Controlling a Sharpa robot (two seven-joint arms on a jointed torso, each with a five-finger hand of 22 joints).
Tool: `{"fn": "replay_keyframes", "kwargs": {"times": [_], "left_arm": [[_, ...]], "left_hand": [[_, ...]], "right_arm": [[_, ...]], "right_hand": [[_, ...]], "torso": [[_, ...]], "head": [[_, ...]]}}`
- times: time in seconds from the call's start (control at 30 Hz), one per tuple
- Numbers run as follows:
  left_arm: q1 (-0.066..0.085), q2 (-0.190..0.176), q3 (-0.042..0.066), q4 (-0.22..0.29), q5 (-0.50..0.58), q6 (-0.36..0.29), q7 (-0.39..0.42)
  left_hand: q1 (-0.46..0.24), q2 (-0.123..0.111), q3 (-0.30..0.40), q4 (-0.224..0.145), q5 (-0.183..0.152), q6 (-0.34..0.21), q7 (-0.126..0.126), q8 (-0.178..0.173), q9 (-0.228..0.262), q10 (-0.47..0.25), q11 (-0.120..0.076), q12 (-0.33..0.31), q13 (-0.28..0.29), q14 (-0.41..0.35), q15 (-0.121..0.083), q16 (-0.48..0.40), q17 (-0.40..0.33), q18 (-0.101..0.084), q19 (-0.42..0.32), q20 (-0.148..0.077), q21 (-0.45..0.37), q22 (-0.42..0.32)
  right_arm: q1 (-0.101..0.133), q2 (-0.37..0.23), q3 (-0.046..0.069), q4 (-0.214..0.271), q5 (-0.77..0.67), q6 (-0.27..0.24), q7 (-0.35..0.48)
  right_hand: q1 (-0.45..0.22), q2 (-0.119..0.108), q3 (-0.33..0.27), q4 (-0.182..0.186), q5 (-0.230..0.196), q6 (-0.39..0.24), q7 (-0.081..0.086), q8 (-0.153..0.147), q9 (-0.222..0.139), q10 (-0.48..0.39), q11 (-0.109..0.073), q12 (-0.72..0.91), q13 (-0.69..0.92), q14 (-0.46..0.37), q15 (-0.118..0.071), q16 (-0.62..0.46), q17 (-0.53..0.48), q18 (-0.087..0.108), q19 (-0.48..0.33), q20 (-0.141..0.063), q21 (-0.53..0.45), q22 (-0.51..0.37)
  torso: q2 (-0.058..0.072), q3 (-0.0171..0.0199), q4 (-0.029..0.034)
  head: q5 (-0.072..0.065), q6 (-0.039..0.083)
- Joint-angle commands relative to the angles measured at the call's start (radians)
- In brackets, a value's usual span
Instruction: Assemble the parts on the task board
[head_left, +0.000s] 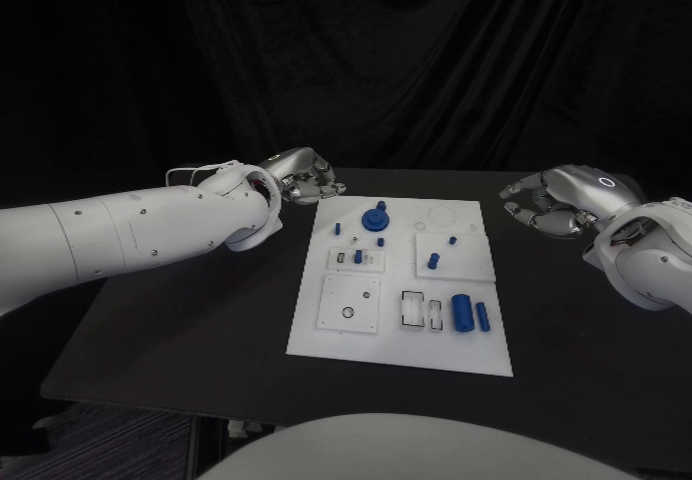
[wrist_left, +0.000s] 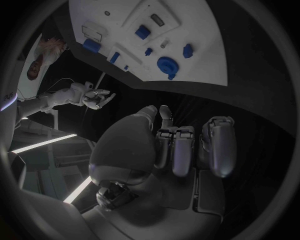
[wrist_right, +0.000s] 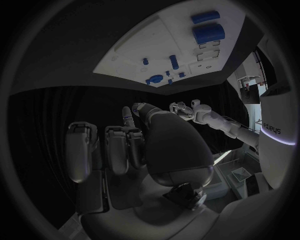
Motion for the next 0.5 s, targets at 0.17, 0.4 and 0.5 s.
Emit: {"fn": "replay_keyframes", "kwargs": {"times": [0.17, 0.4, 0.5], "left_arm": [[0.01, 0.059, 0.0, -0.103, 0.035, 0.313, -0.151], [0.011, 0.105, 0.0, -0.165, 0.041, 0.424, -0.192], [0.011, 0.121, 0.0, -0.191, 0.042, 0.439, -0.196]], "left_hand": [[-0.16, 0.015, -0.079, 0.001, -0.155, 0.033, 0.012, -0.029, -0.013, 0.106, 0.014, 0.0, 0.263, 0.104, 0.013, 0.003, 0.263, -0.001, 0.036, 0.017, 0.007, 0.205], [-0.223, 0.031, -0.138, 0.001, -0.177, 0.062, 0.004, -0.028, -0.003, 0.106, 0.009, 0.0, 0.263, 0.104, 0.009, 0.003, 0.263, -0.001, 0.037, 0.015, 0.009, 0.205], [-0.224, 0.032, -0.142, 0.001, -0.171, 0.065, 0.003, -0.029, -0.003, 0.106, 0.008, 0.0, 0.263, 0.104, 0.009, 0.003, 0.263, -0.001, 0.037, 0.014, 0.01, 0.205]], "right_arm": [[-0.002, 0.002, 0.001, -0.003, -0.002, -0.008, -0.008], [-0.003, 0.005, 0.001, -0.004, -0.002, -0.004, -0.007], [-0.003, 0.006, 0.001, -0.005, -0.002, -0.001, -0.008]], "right_hand": [[-0.009, -0.003, 0.004, 0.001, 0.006, 0.005, -0.001, -0.006, -0.002, 0.104, 0.0, 0.005, 0.263, 0.09, 0.002, -0.002, 0.199, 0.02, 0.05, 0.0, -0.004, 0.227], [-0.008, -0.002, 0.005, 0.001, 0.006, 0.005, -0.001, -0.006, -0.002, 0.104, 0.0, 0.005, 0.263, 0.09, 0.002, -0.002, 0.199, 0.02, 0.05, 0.0, -0.004, 0.226], [-0.008, -0.002, 0.005, 0.001, 0.006, 0.005, -0.001, -0.006, -0.002, 0.104, 0.0, 0.005, 0.263, 0.09, 0.002, -0.002, 0.199, 0.02, 0.05, 0.0, -0.004, 0.226]], "torso": [[0.002, -0.0024, -0.0004], [0.0, -0.0014, -0.0012], [-0.001, -0.0006, -0.0002]], "head": [[0.004, 0.0], [0.005, 0.0], [0.008, 0.0]]}}
